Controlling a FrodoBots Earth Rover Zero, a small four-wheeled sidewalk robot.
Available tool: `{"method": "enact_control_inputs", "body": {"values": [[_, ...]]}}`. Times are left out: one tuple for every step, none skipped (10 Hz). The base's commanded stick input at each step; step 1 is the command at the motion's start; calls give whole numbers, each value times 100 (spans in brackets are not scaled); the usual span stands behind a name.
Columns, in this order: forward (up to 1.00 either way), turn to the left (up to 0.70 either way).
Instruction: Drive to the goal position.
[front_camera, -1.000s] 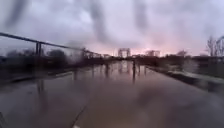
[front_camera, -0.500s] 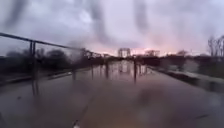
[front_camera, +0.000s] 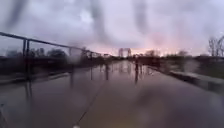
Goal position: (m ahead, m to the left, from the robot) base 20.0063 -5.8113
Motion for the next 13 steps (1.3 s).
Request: {"method": "enact_control_inputs", "body": {"values": [[70,0],[70,0],[70,0],[70,0],[70,0],[70,0],[70,0],[70,-5],[70,-17],[70,-27],[70,-35],[70,-7],[70,0]]}}
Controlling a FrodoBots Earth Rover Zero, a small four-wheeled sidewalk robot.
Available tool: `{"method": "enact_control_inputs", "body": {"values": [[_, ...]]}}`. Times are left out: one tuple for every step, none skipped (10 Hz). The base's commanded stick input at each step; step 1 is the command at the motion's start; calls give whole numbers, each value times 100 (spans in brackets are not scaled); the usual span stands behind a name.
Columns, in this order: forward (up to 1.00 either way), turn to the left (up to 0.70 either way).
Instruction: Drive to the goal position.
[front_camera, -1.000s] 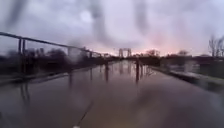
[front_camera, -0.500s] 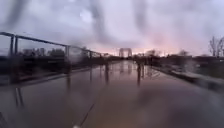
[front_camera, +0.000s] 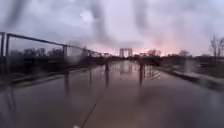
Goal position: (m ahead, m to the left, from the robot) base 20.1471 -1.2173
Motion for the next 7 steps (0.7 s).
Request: {"method": "enact_control_inputs", "body": {"values": [[70,0],[70,0],[70,0],[70,0],[70,0],[70,0],[70,0]]}}
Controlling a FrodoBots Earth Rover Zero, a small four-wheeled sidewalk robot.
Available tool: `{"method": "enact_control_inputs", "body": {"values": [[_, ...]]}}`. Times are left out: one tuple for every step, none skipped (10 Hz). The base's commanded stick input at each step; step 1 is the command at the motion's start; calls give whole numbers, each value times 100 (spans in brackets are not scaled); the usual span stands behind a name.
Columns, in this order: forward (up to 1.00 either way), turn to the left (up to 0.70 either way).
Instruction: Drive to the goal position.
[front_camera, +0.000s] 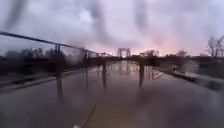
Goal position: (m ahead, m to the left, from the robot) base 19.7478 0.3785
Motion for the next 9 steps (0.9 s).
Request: {"method": "enact_control_inputs", "body": {"values": [[70,0],[70,0],[70,0],[70,0],[70,0],[70,0],[70,0],[70,0],[70,0]]}}
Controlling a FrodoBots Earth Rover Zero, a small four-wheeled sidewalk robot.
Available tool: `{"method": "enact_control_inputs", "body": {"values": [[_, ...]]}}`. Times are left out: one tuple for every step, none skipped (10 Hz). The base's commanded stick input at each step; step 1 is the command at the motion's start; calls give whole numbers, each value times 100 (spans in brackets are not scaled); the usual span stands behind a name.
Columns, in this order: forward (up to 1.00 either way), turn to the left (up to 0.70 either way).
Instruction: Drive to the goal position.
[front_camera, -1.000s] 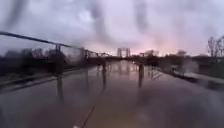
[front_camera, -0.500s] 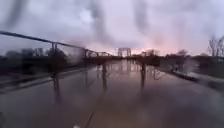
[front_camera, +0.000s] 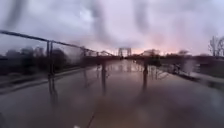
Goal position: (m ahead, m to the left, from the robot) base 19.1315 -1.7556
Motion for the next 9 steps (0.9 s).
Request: {"method": "enact_control_inputs", "body": {"values": [[70,0],[70,0],[70,0],[70,0],[70,0],[70,0],[70,0],[70,0],[70,0]]}}
